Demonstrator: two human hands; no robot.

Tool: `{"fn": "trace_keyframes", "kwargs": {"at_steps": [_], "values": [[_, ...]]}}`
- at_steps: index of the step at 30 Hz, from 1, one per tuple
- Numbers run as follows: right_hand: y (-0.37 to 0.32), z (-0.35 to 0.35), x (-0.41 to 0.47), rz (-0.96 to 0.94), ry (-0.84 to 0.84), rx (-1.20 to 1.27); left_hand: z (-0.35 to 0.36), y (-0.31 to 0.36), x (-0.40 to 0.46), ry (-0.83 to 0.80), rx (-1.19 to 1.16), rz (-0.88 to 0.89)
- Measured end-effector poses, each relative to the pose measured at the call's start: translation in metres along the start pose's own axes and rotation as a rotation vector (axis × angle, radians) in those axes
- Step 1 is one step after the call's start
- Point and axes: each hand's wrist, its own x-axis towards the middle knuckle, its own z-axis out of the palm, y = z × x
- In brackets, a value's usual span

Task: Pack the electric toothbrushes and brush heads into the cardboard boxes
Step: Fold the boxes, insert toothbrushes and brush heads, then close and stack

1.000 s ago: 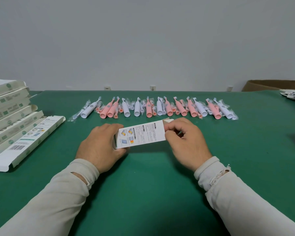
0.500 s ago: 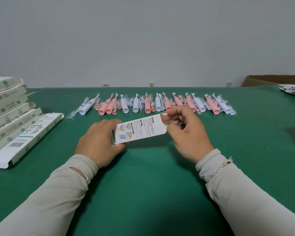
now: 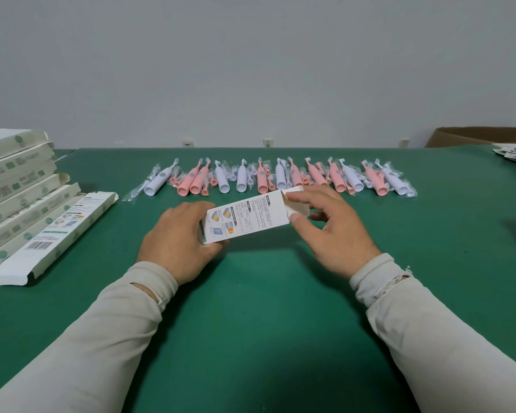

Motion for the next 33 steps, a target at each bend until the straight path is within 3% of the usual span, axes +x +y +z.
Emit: {"fn": "trace_keyframes", "kwargs": {"at_steps": [11, 19, 33], "values": [[-0.011, 0.004, -0.001, 0.025, 0.008, 0.154, 0.002, -0.001, -0.001, 0.001, -0.024, 0.02], [-0.009, 0.006, 0.002, 0.09, 0.178, 0.38, 0.001, 0.0, 0.001, 0.013, 0.012, -0.012], [-0.004, 0.009, 0.003, 0.147, 0.171, 0.318, -0.001, 0.004, -0.002, -0.001, 0.079, -0.009]]}}
